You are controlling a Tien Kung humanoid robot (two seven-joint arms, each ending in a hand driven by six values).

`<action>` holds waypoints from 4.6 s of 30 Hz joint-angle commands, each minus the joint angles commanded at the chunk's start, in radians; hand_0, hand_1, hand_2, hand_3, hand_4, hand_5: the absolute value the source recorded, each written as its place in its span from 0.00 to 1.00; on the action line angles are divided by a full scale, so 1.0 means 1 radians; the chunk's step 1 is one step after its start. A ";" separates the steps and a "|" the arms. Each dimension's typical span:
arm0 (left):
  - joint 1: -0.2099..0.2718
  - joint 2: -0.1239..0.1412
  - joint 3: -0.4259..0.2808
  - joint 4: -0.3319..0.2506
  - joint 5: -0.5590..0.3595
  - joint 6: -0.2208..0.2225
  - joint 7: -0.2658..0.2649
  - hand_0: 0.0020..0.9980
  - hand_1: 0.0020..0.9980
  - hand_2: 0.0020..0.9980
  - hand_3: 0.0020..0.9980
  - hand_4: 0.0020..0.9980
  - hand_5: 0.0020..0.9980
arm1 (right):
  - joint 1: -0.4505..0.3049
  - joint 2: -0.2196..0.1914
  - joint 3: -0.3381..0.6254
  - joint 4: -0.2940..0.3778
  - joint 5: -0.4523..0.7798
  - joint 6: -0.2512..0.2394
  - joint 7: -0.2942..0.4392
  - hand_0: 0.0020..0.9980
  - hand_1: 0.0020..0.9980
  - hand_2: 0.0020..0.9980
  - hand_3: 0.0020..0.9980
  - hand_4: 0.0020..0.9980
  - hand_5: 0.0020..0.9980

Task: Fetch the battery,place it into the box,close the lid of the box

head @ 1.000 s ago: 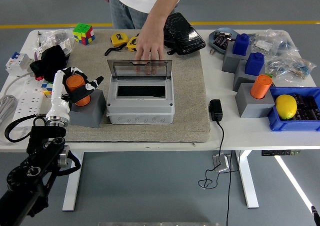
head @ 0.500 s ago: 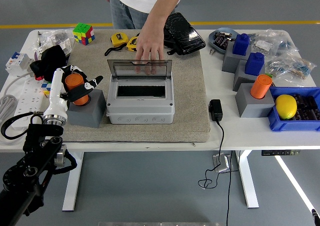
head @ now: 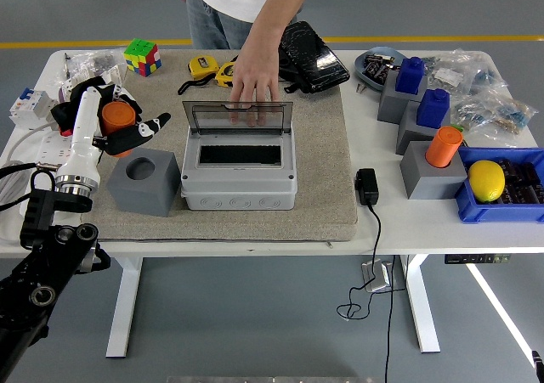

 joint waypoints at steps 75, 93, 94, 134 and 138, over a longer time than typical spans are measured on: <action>-0.253 -0.076 0.618 0.094 0.658 0.137 0.292 0.11 0.12 0.14 0.14 0.75 0.10 | 0.030 -0.006 0.038 0.000 -0.067 -0.015 -0.021 0.82 0.81 0.77 0.79 1.00 1.00; -0.284 -0.074 0.676 0.174 0.651 0.166 0.234 0.11 0.12 0.14 0.14 0.75 0.10 | 0.037 -0.003 0.044 0.000 -0.077 -0.016 -0.025 0.82 0.81 0.77 0.79 1.00 1.00; -0.285 -0.076 0.676 0.178 0.650 0.166 0.233 0.11 0.12 0.14 0.14 0.75 0.10 | 0.038 -0.004 0.042 0.000 -0.075 -0.016 -0.024 0.82 0.81 0.77 0.79 1.00 1.00; -0.350 -0.107 0.697 0.320 0.523 0.146 0.165 0.14 0.17 0.18 0.17 0.63 0.35 | 0.045 -0.006 0.042 0.000 -0.073 -0.012 -0.024 0.82 0.81 0.77 0.79 1.00 1.00; -0.350 -0.108 0.691 0.320 0.530 0.137 0.171 0.14 0.17 0.18 0.17 0.63 0.35 | 0.043 -0.006 0.044 0.000 -0.076 -0.010 -0.026 0.82 0.81 0.77 0.79 1.00 1.00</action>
